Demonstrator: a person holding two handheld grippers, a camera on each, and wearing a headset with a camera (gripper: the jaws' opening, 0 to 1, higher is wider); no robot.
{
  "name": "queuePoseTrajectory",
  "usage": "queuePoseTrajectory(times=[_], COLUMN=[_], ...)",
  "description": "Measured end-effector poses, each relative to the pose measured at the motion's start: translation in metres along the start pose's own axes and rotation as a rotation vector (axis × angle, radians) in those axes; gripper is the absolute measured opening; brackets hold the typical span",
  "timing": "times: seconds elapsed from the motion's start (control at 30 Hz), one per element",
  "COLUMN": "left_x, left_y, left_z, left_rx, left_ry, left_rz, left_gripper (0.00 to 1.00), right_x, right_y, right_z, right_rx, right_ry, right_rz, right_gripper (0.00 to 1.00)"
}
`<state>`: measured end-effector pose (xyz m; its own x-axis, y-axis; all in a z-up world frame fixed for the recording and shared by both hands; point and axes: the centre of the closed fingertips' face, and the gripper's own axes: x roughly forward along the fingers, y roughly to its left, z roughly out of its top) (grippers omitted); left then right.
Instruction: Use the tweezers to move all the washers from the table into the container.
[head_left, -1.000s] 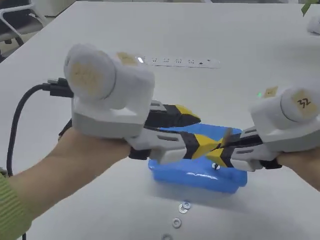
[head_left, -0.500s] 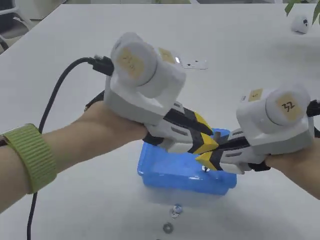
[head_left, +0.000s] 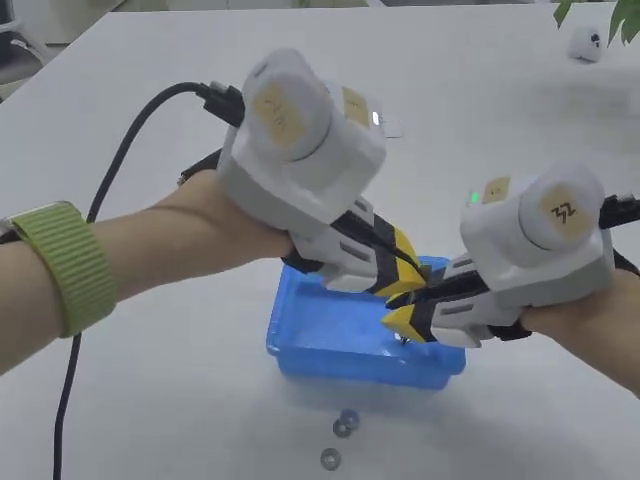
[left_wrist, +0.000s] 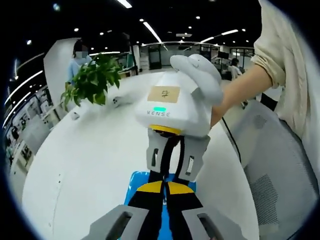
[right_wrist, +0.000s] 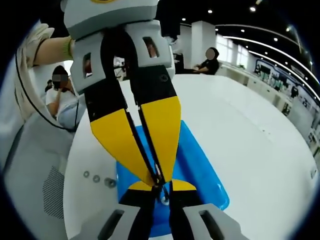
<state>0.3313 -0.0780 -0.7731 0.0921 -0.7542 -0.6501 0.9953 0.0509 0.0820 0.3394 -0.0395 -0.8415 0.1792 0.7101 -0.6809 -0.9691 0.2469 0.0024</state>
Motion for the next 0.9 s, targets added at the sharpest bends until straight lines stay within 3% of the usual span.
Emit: queuePoseTrajectory(times=[0.2, 0.3, 0.33, 0.4, 0.63, 0.73, 0.9], left_x=[-0.010, -0.020, -0.025, -0.033, -0.062, -0.078, -0.098], left_y=[-0.007, -0.008, -0.009, -0.011, -0.030, -0.039, -0.051], left_z=[0.003, 0.016, 0.019, 0.023, 0.038, 0.046, 0.054], left_rx=[0.024, 0.074, 0.065, 0.075, 0.142, 0.155, 0.157], left_ry=[-0.021, -0.073, -0.083, -0.089, -0.101, -0.108, -0.115], left_rz=[-0.010, 0.005, 0.008, 0.012, 0.024, 0.035, 0.057], left_gripper=[0.00, 0.00, 0.00, 0.00, 0.00, 0.00, 0.00], right_x=[-0.008, -0.013, -0.016, -0.023, -0.043, -0.049, -0.058], right_y=[0.004, 0.003, 0.003, 0.006, 0.025, 0.036, 0.054], right_z=[0.003, 0.002, 0.001, 0.010, 0.037, 0.053, 0.072], right_rx=[-0.005, 0.005, -0.004, -0.031, -0.094, -0.026, -0.031], right_ry=[-0.030, -0.031, -0.032, -0.077, -0.148, -0.203, -0.255], right_rz=[0.004, -0.010, -0.021, -0.033, -0.026, 0.009, 0.053], right_gripper=[0.07, 0.09, 0.09, 0.09, 0.09, 0.10, 0.11])
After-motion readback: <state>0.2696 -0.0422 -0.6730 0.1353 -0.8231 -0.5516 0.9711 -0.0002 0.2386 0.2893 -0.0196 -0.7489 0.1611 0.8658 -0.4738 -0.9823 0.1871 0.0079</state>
